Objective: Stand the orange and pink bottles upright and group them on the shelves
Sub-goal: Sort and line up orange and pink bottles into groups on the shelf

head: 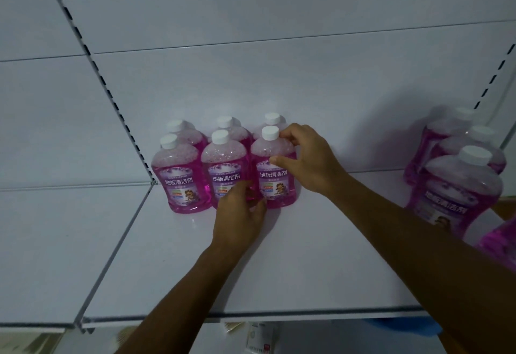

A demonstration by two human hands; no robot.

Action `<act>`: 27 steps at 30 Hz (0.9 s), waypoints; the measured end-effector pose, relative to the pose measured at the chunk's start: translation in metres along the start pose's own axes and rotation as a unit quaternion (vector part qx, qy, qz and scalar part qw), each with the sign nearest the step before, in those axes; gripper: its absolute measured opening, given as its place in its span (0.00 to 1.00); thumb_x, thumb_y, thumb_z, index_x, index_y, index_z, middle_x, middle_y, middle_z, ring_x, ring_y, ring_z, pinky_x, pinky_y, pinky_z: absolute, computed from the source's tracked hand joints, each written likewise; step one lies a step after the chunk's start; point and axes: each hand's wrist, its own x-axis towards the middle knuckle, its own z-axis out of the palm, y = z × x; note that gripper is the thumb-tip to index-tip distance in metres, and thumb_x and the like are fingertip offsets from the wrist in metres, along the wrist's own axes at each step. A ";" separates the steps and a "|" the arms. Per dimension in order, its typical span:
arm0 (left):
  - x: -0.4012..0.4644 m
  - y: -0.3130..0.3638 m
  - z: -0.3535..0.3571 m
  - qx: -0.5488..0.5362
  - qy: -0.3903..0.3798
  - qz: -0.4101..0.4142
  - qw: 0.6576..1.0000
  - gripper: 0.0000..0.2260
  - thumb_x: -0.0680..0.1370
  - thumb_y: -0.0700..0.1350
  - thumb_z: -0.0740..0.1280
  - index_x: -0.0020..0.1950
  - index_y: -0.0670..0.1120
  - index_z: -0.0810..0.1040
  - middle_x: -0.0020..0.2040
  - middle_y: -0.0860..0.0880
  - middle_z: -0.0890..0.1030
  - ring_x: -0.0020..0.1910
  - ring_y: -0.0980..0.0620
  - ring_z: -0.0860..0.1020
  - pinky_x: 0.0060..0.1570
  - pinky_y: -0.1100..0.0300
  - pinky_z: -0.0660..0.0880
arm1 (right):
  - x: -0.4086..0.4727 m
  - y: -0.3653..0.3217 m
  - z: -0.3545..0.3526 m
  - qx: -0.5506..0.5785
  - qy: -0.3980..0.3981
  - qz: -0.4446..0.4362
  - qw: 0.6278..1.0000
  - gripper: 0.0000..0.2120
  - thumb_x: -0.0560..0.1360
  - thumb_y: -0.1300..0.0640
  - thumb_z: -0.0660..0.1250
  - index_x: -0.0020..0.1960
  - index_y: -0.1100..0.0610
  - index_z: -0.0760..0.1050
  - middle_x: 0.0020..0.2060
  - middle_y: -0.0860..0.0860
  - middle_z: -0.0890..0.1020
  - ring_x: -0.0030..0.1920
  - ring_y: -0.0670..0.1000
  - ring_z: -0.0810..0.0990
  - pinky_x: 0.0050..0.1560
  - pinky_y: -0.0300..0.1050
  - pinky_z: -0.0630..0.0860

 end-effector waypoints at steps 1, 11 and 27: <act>-0.001 0.001 0.001 -0.012 0.003 -0.004 1.000 0.12 0.75 0.39 0.71 0.57 0.44 0.75 0.49 0.51 0.80 0.45 0.59 0.78 0.40 0.77 0.73 | 0.000 0.000 0.001 -0.005 0.002 0.000 1.000 0.21 0.69 0.54 0.76 0.59 0.55 0.73 0.54 0.53 0.76 0.50 0.48 0.76 0.46 0.29 0.70; -0.008 0.002 0.011 -0.017 -0.057 0.013 0.998 0.14 0.74 0.39 0.70 0.59 0.42 0.75 0.54 0.50 0.81 0.49 0.57 0.78 0.48 0.67 0.74 | -0.006 -0.003 0.003 -0.033 0.008 -0.002 0.999 0.23 0.70 0.54 0.75 0.61 0.56 0.71 0.55 0.53 0.72 0.52 0.48 0.73 0.52 0.36 0.72; -0.001 0.077 0.095 -0.094 -0.291 0.049 0.951 0.22 0.76 0.53 0.69 0.68 0.49 0.70 0.62 0.52 0.76 0.55 0.56 0.76 0.51 0.66 0.70 | -0.080 0.001 -0.109 -0.280 0.137 0.032 0.950 0.24 0.74 0.54 0.70 0.67 0.58 0.70 0.66 0.55 0.73 0.68 0.56 0.68 0.67 0.46 0.65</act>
